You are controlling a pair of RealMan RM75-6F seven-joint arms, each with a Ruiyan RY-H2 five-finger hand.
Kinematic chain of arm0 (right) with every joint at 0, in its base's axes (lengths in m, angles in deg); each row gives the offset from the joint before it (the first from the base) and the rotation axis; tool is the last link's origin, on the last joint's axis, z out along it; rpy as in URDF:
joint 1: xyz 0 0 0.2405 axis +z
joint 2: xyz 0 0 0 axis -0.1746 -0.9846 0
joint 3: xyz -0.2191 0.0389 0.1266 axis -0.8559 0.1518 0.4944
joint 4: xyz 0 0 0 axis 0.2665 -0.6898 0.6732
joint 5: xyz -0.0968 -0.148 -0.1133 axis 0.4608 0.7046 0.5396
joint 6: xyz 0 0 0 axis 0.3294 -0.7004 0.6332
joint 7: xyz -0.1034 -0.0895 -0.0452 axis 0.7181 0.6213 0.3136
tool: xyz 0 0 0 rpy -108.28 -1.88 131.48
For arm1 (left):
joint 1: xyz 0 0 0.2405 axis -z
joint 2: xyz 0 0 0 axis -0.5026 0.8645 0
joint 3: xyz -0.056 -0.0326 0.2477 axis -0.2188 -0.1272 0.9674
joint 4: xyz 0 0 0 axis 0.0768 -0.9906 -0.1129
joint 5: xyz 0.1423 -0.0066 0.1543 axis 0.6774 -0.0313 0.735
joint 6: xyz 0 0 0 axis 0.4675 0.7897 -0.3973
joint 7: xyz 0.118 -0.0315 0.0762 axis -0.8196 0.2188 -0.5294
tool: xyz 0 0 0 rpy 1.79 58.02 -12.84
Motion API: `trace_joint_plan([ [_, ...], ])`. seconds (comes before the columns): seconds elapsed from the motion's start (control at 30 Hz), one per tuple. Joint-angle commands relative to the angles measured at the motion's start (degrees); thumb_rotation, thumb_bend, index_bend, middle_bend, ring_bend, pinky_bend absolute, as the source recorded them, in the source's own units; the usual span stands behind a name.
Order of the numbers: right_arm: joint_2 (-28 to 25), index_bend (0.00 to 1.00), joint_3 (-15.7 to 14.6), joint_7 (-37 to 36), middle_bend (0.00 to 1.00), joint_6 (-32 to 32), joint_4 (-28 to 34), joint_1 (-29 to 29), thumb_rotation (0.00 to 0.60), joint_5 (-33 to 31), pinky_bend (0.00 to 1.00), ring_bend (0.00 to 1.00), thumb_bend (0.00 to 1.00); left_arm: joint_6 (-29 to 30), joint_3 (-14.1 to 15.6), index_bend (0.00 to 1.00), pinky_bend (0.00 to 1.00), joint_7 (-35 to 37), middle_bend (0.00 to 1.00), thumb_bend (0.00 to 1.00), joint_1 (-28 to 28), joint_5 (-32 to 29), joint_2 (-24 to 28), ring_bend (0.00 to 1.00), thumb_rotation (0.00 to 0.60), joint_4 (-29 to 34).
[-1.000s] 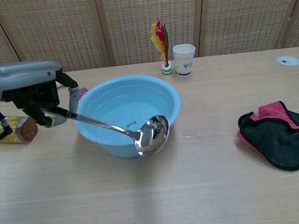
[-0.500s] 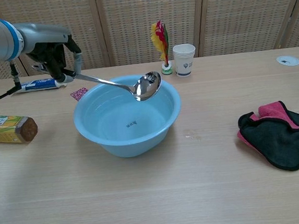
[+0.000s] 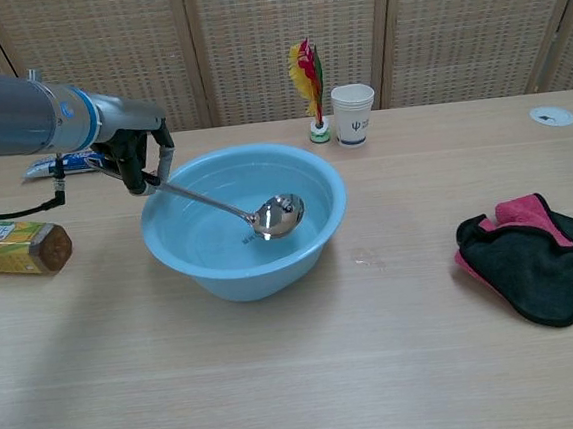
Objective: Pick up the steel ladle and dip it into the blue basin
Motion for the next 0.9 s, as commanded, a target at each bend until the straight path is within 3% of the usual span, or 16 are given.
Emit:
trace_joint_plan([
  [0.03,-0.1,0.0,0.1,-0.3,0.0,0.0,-0.1,-0.1,0.6,-0.2,0.0,0.0,0.0,-0.2,1.0,0.75,1.0,-1.9,0.94,0.61,1.6,-2.1,-1.2,0.9,0.6,-1.4],
  [0.57,-0.2,0.0,0.4,-1.6,0.0,0.7,-0.9,0.1,0.6,-1.3,0.0,0.0,0.0,-0.1,2.3,0.77,1.0,-9.0,0.94,0.62,6.9,-10.0,-6.2,0.9,0.6,-7.5],
  [0.9,-0.1,0.0,0.5,-1.6,0.0,1.2,-1.1,0.3,0.6,-1.6,0.0,0.0,0.0,-1.1,1.3,0.77,1.0,-7.7,0.94,0.62,6.2,-9.4,-5.0,0.9,0.6,-7.5],
])
